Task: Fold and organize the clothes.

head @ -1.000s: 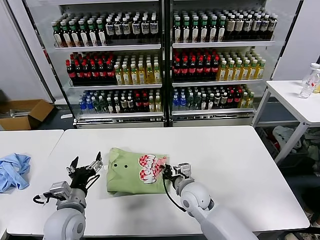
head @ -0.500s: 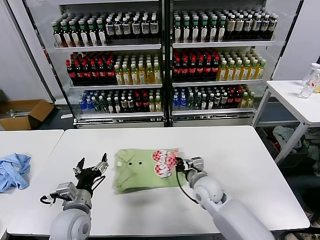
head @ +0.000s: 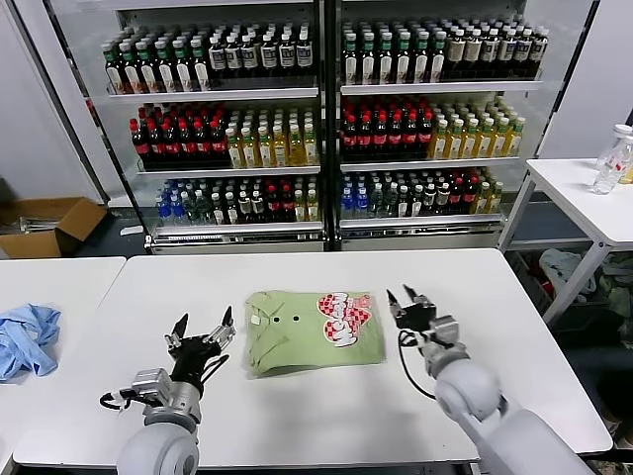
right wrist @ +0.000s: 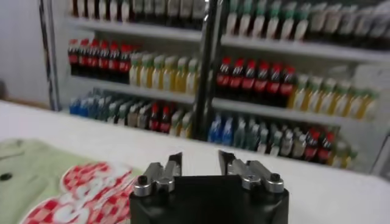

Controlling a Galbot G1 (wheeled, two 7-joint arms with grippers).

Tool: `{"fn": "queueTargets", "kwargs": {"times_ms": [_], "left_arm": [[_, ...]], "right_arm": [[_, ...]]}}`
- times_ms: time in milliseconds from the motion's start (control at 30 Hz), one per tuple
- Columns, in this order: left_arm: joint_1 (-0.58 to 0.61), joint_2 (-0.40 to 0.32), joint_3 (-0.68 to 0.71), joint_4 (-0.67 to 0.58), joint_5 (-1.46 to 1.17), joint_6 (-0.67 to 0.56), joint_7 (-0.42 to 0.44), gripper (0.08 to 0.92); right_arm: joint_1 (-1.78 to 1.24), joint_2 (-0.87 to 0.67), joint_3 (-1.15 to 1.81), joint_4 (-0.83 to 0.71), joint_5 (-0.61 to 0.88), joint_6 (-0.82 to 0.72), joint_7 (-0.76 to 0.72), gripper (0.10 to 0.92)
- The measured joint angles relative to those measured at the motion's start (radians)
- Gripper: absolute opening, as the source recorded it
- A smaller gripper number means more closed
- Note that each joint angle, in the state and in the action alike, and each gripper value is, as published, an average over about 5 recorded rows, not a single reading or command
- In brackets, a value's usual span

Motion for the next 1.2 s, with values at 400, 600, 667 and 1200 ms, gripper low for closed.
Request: {"fn": "queueTargets", "kwargs": {"times_ms": [400, 600, 667, 1200], "left_arm": [[0.065, 0.013, -0.010, -0.077, 0.030, -0.006, 0.023, 0.823], [0.100, 0.023, -0.025, -0.117, 0.033, -0.007, 0.031, 0.823], [0.110, 0.028, -0.031, -0.126, 0.033, -0.008, 0.035, 0.822], [0.115, 0.059, -0.073, -0.141, -0.012, -0.002, 0.039, 0.823]], "right_arm": [[-0.252, -0.024, 0.212, 0.196, -0.060, 0.145, -0.008, 0.788], [-0.340, -0.021, 0.275, 0.265, -0.068, 0.172, 0.004, 0.822], [-0.363, -0.020, 0.292, 0.283, -0.073, 0.174, 0.010, 0.822], [-0.438, -0.007, 0.351, 0.339, -0.103, 0.179, 0.034, 0.823]]}}
